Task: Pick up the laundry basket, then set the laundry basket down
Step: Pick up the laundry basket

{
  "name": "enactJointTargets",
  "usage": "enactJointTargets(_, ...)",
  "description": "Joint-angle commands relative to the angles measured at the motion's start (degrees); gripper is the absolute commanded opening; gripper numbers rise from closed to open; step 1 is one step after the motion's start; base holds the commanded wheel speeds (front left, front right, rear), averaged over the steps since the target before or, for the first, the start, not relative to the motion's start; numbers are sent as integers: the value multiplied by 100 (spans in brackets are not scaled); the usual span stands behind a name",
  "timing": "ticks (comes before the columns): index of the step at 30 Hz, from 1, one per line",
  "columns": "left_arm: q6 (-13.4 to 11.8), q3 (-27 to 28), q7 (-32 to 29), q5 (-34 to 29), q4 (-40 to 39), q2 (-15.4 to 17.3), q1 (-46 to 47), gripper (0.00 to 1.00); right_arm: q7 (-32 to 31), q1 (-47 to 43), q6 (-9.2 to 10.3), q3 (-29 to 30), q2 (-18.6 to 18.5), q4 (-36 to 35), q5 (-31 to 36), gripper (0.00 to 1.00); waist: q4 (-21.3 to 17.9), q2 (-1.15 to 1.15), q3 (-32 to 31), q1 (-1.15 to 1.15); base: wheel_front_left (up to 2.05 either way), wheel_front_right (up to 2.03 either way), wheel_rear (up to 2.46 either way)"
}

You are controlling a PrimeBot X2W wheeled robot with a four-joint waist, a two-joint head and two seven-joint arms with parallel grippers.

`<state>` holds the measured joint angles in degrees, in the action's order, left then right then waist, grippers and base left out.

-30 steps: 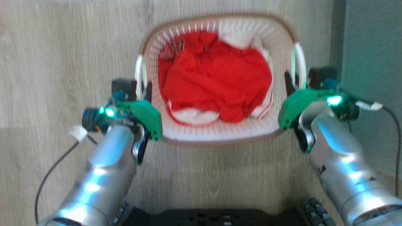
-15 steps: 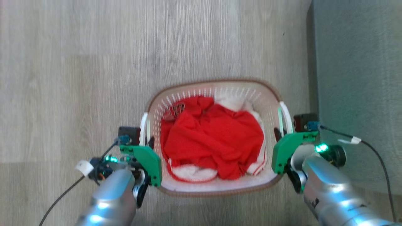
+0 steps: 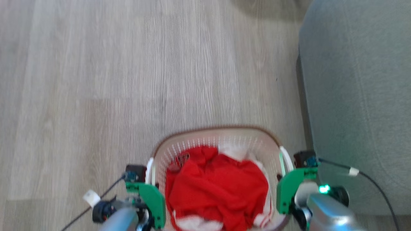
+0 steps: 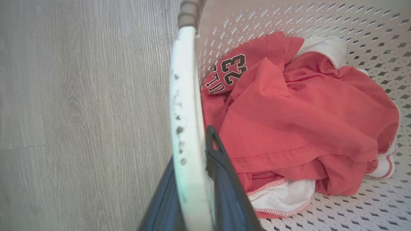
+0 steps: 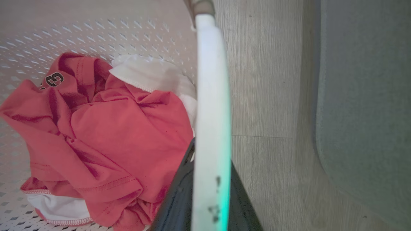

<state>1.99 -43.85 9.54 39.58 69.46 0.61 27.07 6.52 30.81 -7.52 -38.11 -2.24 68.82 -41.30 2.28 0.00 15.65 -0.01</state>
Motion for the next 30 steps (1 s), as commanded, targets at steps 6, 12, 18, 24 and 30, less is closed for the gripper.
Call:
enactJointTargets(6, 1, -104, -16, 150, 65, 227, -358, 0, -80, -370, 3, -396, -64, 17, -301, 0, -26, 0, -674, 1, 0, 0, 0)
enactJointTargets(12, -18, -251, 33, 249, 95, 227, -477, 0, -70, -499, 3, -646, -64, 20, -530, 0, -28, 0, -954, 1, 0, 0, 0)
enactJointTargets(18, -20, -360, 40, 355, 130, 227, -549, 0, -44, -583, 3, -860, -64, 24, -735, 0, -31, 0, -1144, 1, 0, 0, 0)
enactJointTargets(24, -29, -461, 45, 446, 155, 227, -590, 0, 2, -593, 3, -1048, -64, 39, -913, 0, -49, 0, -1240, 1, 0, 0, 0)
enactJointTargets(30, -35, -539, 63, 516, 161, 227, -597, 0, 50, -578, 3, -1182, -64, 65, -1042, 0, -62, 0, -1265, 1, 0, 0, 0)
